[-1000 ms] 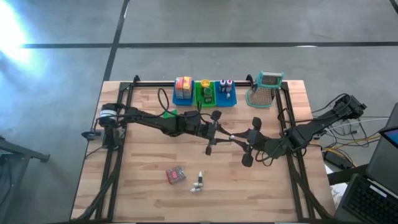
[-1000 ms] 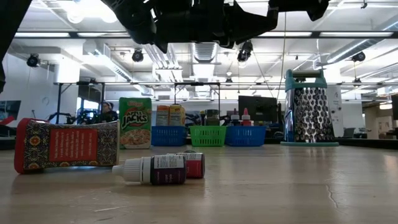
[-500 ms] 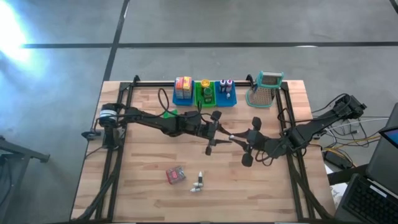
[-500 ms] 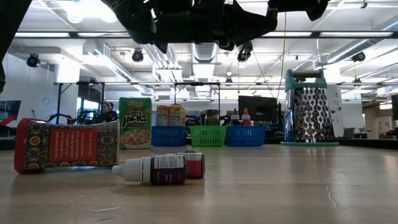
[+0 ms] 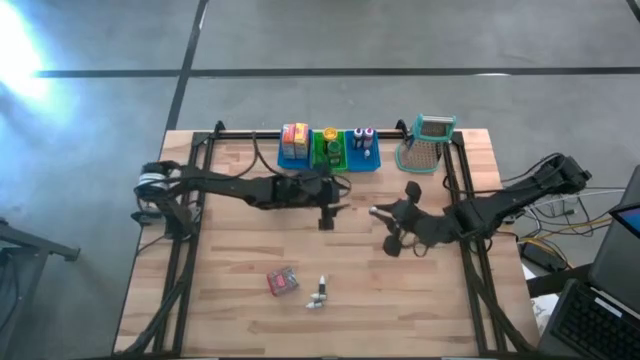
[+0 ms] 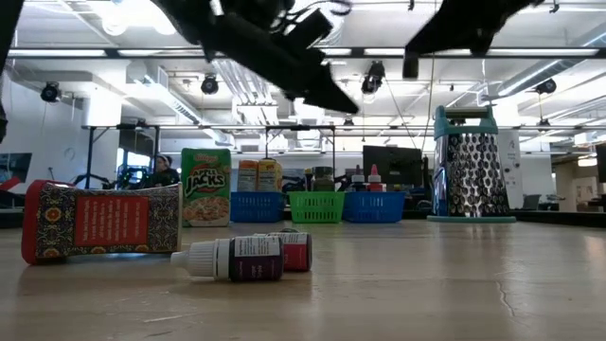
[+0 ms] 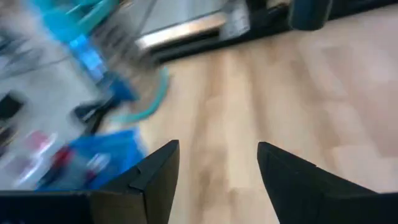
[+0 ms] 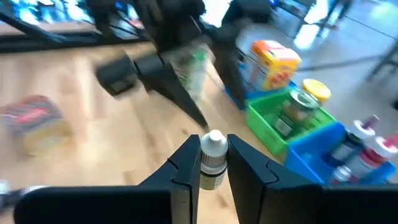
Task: Pick & Place Kitchen Items
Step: Put the small green food coloring bottle into the right blue bin
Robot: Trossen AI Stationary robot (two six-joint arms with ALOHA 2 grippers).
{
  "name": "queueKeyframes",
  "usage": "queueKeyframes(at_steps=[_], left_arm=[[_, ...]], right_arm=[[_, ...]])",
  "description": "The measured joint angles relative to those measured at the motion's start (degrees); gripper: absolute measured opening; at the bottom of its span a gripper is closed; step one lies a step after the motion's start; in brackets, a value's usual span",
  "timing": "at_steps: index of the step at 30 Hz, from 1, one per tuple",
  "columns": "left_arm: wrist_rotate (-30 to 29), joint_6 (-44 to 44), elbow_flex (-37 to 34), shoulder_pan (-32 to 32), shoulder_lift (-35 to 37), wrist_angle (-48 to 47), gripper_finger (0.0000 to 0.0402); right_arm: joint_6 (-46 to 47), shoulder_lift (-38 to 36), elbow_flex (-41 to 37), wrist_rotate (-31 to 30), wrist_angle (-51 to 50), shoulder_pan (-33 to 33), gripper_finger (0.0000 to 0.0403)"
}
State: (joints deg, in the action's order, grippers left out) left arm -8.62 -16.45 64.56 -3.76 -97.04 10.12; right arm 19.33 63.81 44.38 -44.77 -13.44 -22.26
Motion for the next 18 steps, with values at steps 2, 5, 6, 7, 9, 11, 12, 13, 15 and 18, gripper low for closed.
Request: queueKeyframes(at_steps=[2, 5, 6, 7, 9, 11, 12, 13, 15, 18], left_arm=[[-1.25, 1.79, -3.17, -0.38, 2.32, 2.62, 0.0215], [-1.13, 3.40, -9.32, -0.30, 6.03, 10.17, 0.0205], [-1.03, 3.74, -11.39, -0.26, 7.19, 13.06, 0.0203], [-0.94, 4.35, -13.42, -0.25, 8.24, 15.49, 0.0200], [-1.03, 6.03, -17.30, -0.30, 10.20, 20.63, 0.0197], [-1.16, 7.54, -21.07, -0.34, 12.35, 25.44, 0.0195], [-1.18, 8.06, -22.83, -0.32, 13.38, 27.76, 0.0195], [-1.16, 8.37, -24.44, -0.32, 14.38, 30.14, 0.0195], [-1.14, 8.93, -27.74, -0.30, 16.48, 33.85, 0.0195], [-1.15, 9.24, -31.35, -0.30, 19.17, 38.21, 0.0195]], right_arm=[[0.11, 0.00, -1.05, 0.52, 0.20, 2.84, 0.0057], [-0.02, 0.00, -2.02, 2.65, 0.82, 7.70, 0.0059], [-0.29, 0.00, -2.34, 3.75, 1.27, 9.38, 0.0060], [-0.79, 0.00, -2.75, 5.08, 1.99, 11.05, 0.0060], [-2.02, 0.00, -3.64, 8.24, 4.19, 14.47, 0.0060], [-3.36, 0.00, -4.31, 10.89, 6.11, 17.68, 0.0060], [-3.74, 0.00, -4.45, 11.67, 6.62, 19.24, 0.0059], [-3.88, 0.00, -4.45, 11.87, 6.76, 20.76, 0.0059], [-3.92, 0.07, -4.48, 11.86, 6.88, 23.54, 0.0057], [-4.53, 0.17, -4.51, 13.04, 8.72, 26.93, 0.0056]])
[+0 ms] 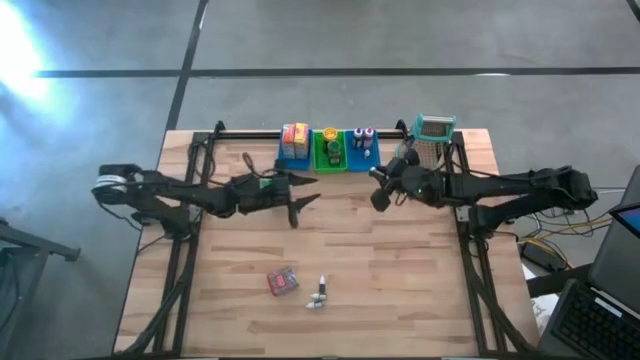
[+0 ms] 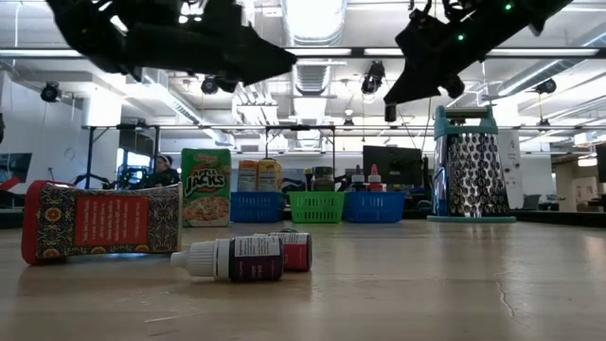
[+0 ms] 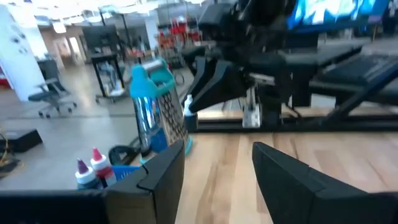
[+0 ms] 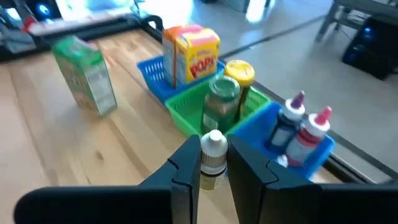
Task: Pick & Place Kitchen Items
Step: Put the small green food coloring bottle into the right blue bin
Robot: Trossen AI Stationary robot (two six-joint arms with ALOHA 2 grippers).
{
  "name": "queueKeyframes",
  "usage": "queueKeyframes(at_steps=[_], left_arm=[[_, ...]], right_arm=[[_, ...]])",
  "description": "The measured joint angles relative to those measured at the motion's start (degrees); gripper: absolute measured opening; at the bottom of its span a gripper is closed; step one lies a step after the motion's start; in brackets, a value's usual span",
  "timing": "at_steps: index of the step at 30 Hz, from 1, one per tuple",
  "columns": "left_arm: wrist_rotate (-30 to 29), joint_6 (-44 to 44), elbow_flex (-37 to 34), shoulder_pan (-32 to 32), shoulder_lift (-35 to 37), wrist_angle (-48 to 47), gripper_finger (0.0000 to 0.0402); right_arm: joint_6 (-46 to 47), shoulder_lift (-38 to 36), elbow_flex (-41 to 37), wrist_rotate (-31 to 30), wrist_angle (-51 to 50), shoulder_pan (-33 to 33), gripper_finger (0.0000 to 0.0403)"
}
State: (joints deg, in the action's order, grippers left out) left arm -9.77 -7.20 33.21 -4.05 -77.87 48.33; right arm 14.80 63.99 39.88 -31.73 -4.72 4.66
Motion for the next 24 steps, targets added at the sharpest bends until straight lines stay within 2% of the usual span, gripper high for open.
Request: queueKeyframes(at_steps=[5, 13, 24], left_arm=[[0.01, 0.00, -3.55, 0.00, 3.32, 2.16, 0.0195], [0.01, 0.20, -4.31, 0.00, 4.66, 2.23, 0.0195], [0.01, 0.70, -4.35, 0.00, 4.66, 2.18, 0.0195]], right_arm=[[-1.96, 0.00, -0.02, 6.02, 5.15, 4.67, 0.0056], [-2.99, 0.36, -0.04, 6.91, 7.10, 8.44, 0.0055], [-4.53, 11.30, 0.04, 10.71, 15.74, 12.27, 0.0055]])
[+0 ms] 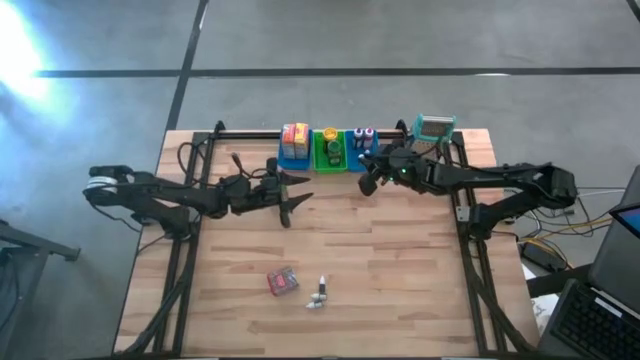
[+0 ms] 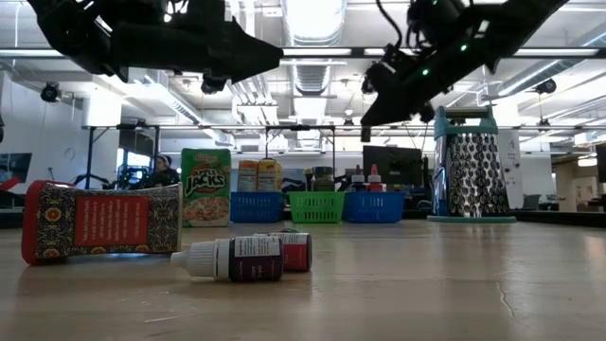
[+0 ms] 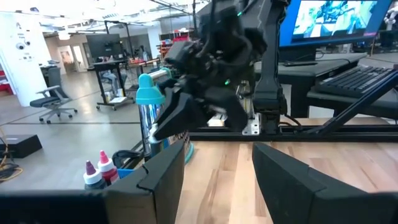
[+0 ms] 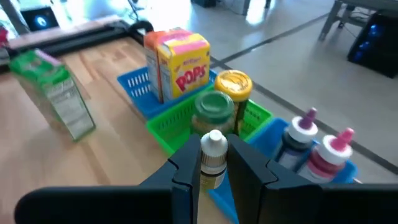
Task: Pick & Place Kitchen Items
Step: Put the small green food coloring bottle into the right blue bin
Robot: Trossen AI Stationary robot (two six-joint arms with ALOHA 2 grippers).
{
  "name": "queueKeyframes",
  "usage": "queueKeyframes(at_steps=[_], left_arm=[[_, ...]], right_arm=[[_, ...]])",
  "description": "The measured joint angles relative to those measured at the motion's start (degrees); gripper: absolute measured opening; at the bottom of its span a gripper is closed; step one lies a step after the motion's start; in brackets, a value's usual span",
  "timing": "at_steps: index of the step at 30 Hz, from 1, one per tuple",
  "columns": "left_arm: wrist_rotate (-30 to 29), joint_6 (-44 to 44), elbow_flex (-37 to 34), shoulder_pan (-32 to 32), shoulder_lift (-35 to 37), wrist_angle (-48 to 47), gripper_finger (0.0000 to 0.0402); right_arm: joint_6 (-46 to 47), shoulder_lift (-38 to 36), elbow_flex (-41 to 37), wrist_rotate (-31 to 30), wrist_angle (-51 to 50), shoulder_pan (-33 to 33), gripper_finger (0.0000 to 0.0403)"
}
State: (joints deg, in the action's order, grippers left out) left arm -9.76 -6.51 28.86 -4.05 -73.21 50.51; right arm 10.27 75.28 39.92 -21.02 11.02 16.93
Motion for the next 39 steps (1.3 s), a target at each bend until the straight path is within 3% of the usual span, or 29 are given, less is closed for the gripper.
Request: queueKeyframes(at_steps=[4, 28, 39], left_arm=[[0.00, 0.16, 0.00, 0.00, 0.00, -0.01, 0.0195], [0.00, 0.13, -0.07, 0.00, 0.00, -0.14, 0.0195], [0.00, 0.11, -0.07, 0.02, -0.02, -0.16, 0.0195]], right_arm=[[0.08, 3.90, 0.02, 3.47, 4.12, 2.92, 0.0055], [-0.15, 22.00, 0.04, 3.41, 22.03, 10.92, 0.0054], [-0.84, 25.03, 0.04, 2.91, 24.11, 12.23, 0.0054]])
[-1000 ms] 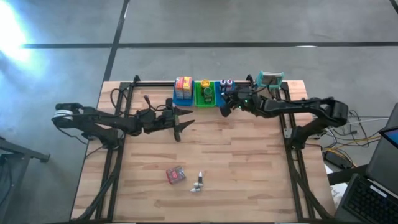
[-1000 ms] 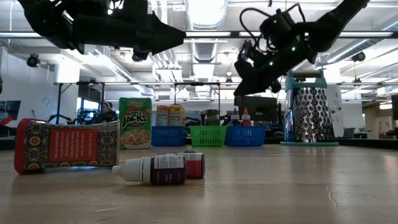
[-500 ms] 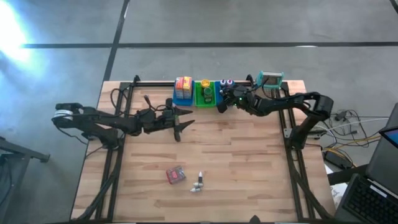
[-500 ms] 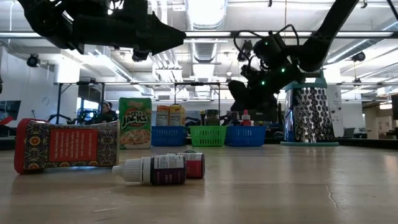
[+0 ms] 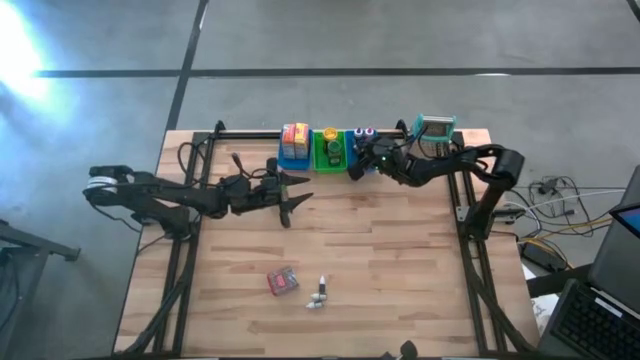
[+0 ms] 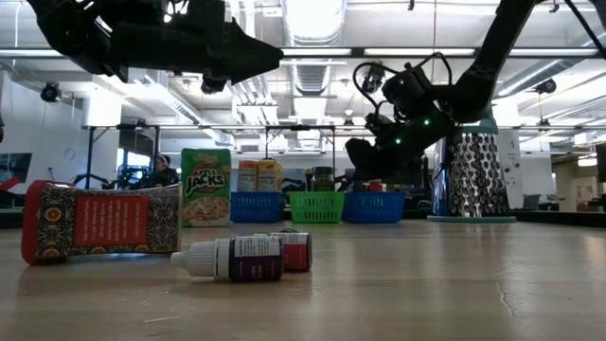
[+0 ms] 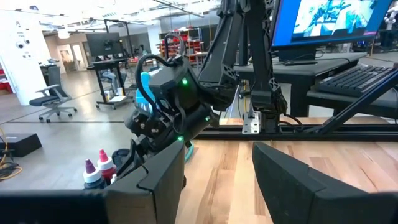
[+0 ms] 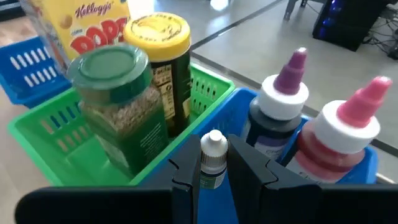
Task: Pick & Place Kitchen Items
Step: Put the small green food coloring bottle into the right blue bin
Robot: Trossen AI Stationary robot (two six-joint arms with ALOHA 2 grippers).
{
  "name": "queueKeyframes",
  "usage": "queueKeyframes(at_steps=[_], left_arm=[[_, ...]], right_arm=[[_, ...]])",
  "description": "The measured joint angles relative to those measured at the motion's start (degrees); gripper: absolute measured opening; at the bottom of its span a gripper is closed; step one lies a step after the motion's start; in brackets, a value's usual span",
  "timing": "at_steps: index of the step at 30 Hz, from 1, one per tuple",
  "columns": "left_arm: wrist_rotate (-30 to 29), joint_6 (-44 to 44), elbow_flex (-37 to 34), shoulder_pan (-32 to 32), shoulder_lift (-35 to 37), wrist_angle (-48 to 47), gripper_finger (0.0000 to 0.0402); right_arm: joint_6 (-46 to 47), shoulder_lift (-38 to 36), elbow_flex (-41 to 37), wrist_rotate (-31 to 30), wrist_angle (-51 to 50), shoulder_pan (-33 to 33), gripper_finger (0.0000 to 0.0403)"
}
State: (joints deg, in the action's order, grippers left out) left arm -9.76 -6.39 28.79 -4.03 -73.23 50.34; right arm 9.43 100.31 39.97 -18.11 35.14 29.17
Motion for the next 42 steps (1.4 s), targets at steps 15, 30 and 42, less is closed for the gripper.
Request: queueKeyframes(at_steps=[15, 30, 42], left_arm=[[0.01, 0.00, 0.01, -0.02, 0.00, 0.01, 0.0195], [0.02, 0.00, -0.02, 0.00, 0.00, -0.32, 0.0195], [0.01, 0.00, 0.01, -0.01, 0.00, -0.28, 0.0195]], right_arm=[[-0.64, 5.31, 2.27, 0.13, 1.70, 0.40, 0.0054], [-0.46, 6.47, 3.19, 0.65, -0.82, 1.22, 0.0054], [0.77, 6.36, 3.19, 3.56, -1.85, 2.27, 0.0054]])
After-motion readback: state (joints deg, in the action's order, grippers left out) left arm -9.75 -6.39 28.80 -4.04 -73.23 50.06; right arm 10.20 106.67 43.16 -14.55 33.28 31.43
